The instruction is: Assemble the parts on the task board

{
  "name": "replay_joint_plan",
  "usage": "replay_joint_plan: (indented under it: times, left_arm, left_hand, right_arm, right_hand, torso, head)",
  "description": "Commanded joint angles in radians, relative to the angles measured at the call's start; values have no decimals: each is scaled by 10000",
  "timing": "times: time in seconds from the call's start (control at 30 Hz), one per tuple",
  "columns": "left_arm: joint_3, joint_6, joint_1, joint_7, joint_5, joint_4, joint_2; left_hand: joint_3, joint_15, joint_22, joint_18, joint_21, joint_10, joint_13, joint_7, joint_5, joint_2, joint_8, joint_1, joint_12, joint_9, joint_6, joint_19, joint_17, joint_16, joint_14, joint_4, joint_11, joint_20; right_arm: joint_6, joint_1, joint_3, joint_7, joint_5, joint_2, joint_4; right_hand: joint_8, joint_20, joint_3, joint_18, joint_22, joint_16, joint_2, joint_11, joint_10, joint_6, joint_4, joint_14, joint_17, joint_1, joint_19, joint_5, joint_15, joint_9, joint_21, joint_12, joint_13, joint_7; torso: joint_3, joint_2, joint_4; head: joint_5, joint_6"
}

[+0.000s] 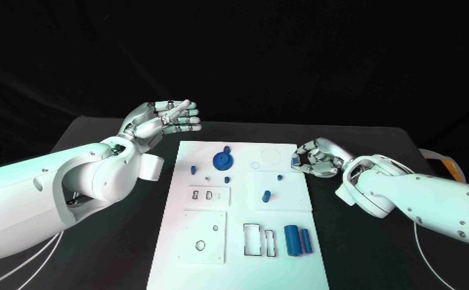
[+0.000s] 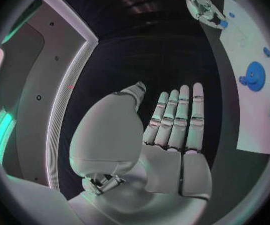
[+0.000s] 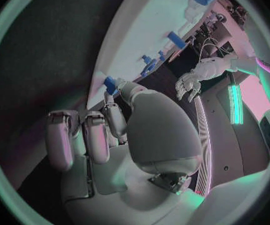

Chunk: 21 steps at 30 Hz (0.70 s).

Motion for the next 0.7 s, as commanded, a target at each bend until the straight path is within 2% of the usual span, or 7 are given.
replay_joint_plan:
  times: [0.03, 0.33, 0.47, 0.53, 0.7]
  left_arm:
    - [8, 173, 11, 53, 24, 17, 5]
    - [8, 171, 11, 40, 24, 8, 3]
    - [8, 178, 11, 36, 24, 2, -2]
    - [8, 176, 11, 35, 24, -5, -5]
    - [8, 175, 10, 36, 24, -33, -2]
  left_hand:
    - [-60, 1, -16, 132, -40, 17, 5, 309, -51, -8, -33, -34, -44, -9, -58, -24, 17, -67, -70, 21, 71, 50]
    - [-63, 2, -21, 133, -44, 16, 5, 313, -52, -4, -36, -32, -51, -10, -60, -24, 22, -73, -71, 23, 73, 51]
    - [-64, 2, -22, 133, -44, 15, 4, 315, -52, -3, -37, -32, -53, -10, -61, -24, 24, -74, -71, 24, 74, 51]
    - [-64, 2, -22, 133, -44, 15, 4, 315, -52, -3, -37, -32, -53, -10, -61, -24, 24, -74, -71, 24, 74, 51]
    - [-64, 2, -22, 133, -44, 15, 4, 315, -52, -3, -37, -32, -53, -10, -61, -24, 24, -74, -71, 24, 74, 51]
  right_arm:
    - [-18, -25, -3, -31, -60, 19, -13]
    - [-499, -41, -3, -141, -460, 44, 75]
    - [-979, -54, -3, -95, -707, 44, 204]
    - [-1200, -57, -3, -74, -797, 33, 283]
    - [-1741, -62, -1, -141, -1043, -22, 545]
  right_hand:
    - [36, -60, 96, -71, 2035, 54, 78, -18, 44, 79, -25, 877, 1897, 17, 486, -81, -37, -3, 48, 51, 35, 1]
    - [211, -140, 311, -120, 2173, 60, 238, -128, 198, 399, -88, 885, 1924, 13, 614, -46, -128, 45, 203, 157, 170, -125]
    - [279, -199, 515, -160, 2280, 70, 371, -190, 277, 483, -128, 895, 1960, 5, 714, 149, -188, 64, 326, 202, 237, -188]
    - [345, -224, 584, -174, 2318, 69, 359, -220, 317, 565, -177, 895, 1957, -9, 750, 276, -213, 91, 371, 227, 275, -225]
    - [443, -265, 683, -202, 2393, 69, 355, -267, 383, 662, -235, 898, 1962, -63, 821, 451, -256, 134, 459, 265, 334, -277]
  torso:
    - [-3, -2, 10]
    - [0, -3, 9]
    - [5, -7, -3]
    - [13, -11, -10]
    - [-1, -14, 7]
  head:
    - [-1, -20]
    - [-3, -44]
    - [-6, -103]
    - [-4, -121]
    - [0, -86]
